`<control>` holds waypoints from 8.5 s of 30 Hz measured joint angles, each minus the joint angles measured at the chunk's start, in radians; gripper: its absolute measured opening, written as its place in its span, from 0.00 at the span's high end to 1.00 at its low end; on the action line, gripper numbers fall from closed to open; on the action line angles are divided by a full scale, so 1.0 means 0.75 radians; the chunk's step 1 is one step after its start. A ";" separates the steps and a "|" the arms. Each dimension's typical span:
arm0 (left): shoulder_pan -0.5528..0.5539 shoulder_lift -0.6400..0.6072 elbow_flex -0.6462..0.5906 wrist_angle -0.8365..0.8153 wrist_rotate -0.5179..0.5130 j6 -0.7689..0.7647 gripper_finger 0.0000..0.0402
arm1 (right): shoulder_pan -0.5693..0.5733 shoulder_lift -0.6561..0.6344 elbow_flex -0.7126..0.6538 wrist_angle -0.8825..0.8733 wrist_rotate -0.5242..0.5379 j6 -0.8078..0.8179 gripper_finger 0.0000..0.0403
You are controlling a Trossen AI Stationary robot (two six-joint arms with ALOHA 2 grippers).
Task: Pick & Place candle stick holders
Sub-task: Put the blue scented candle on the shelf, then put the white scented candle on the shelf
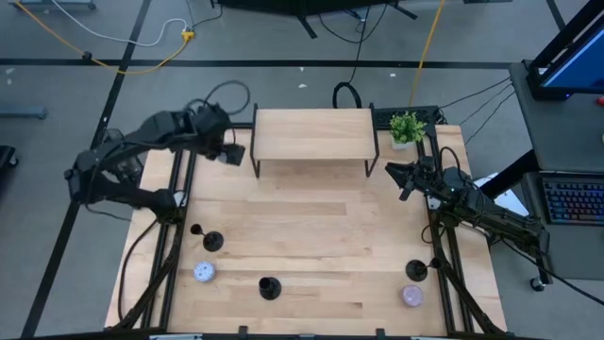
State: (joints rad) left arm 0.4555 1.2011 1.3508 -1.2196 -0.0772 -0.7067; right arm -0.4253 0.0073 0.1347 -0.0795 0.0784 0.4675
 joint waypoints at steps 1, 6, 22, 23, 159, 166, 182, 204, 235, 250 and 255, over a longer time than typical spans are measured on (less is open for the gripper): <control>-0.007 0.028 0.069 -0.016 -0.016 0.013 0.25 | 0.000 0.000 0.000 0.000 0.000 0.000 0.78; -0.018 0.208 0.381 -0.062 -0.084 0.131 0.25 | 0.000 0.000 0.000 -0.001 0.000 0.000 0.78; 0.083 0.809 1.139 -0.196 -0.150 0.423 0.25 | 0.000 0.000 0.000 -0.001 -0.001 0.000 0.78; 0.097 0.836 1.157 -0.193 -0.150 0.430 0.25 | 0.000 0.000 0.000 -0.001 -0.001 0.000 0.78; -1.179 0.650 0.859 -0.470 0.060 -0.658 0.09 | 0.000 0.000 0.000 -0.007 -0.001 -0.015 0.78; -1.444 0.649 0.650 -0.466 0.113 -0.980 0.09 | 0.000 0.000 0.000 -0.006 -0.001 -0.015 0.78; -1.882 0.639 0.240 -0.462 0.214 -1.733 0.09 | 0.000 0.000 0.000 -0.004 -0.002 0.023 0.78; -1.899 0.348 -0.440 0.058 0.078 -2.173 0.09 | 0.000 0.000 0.000 -0.004 -0.002 0.024 0.78; -1.796 0.315 -0.867 0.693 0.137 -2.126 0.09 | 0.000 0.000 0.000 -0.004 -0.002 0.025 0.78; -1.786 0.315 -0.899 0.727 0.182 -2.168 0.25 | 0.000 0.000 0.000 -0.004 -0.002 0.025 0.78; -1.786 0.315 -0.899 0.736 0.175 -2.196 0.26 | 0.000 0.000 0.000 -0.004 -0.002 0.025 0.78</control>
State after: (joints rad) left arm -0.8838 1.4376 0.6769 -0.6673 0.0539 -2.3537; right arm -0.4255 0.0074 0.1346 -0.0826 0.0769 0.4862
